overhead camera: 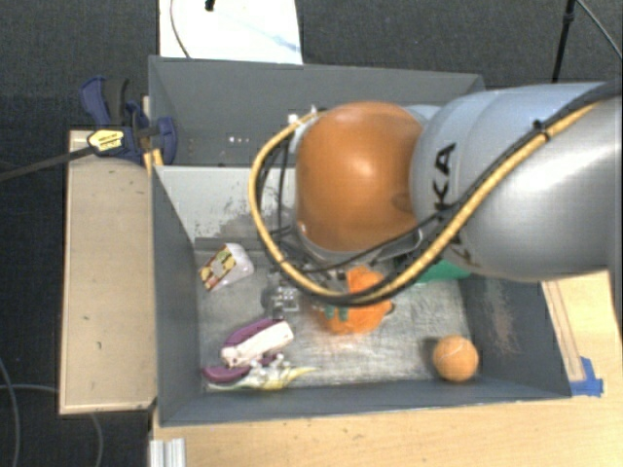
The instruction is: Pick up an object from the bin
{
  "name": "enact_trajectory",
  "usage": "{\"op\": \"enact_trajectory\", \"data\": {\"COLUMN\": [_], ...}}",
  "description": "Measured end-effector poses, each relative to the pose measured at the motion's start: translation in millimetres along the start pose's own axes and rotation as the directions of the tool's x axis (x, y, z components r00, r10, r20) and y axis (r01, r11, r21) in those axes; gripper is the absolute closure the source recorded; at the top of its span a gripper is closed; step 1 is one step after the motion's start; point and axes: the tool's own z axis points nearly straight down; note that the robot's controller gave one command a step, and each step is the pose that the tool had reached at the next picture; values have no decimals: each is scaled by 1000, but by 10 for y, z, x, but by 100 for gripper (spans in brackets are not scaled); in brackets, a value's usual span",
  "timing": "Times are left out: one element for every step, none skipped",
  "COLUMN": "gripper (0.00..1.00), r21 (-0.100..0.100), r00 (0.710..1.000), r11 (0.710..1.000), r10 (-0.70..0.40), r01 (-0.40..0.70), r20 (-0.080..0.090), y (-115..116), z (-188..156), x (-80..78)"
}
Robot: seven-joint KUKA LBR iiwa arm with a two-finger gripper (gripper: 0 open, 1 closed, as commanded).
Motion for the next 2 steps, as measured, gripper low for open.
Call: {"op": "enact_trajectory", "data": {"gripper": [100, 0], "r21": [-2, 0], "r00": [999, 1000], "r11": [999, 1000], "r10": [-53, 21], "r01": [53, -21], "r20": [7, 0], "y": [237, 295], "z": [453, 873], "x": [-17, -46]}}
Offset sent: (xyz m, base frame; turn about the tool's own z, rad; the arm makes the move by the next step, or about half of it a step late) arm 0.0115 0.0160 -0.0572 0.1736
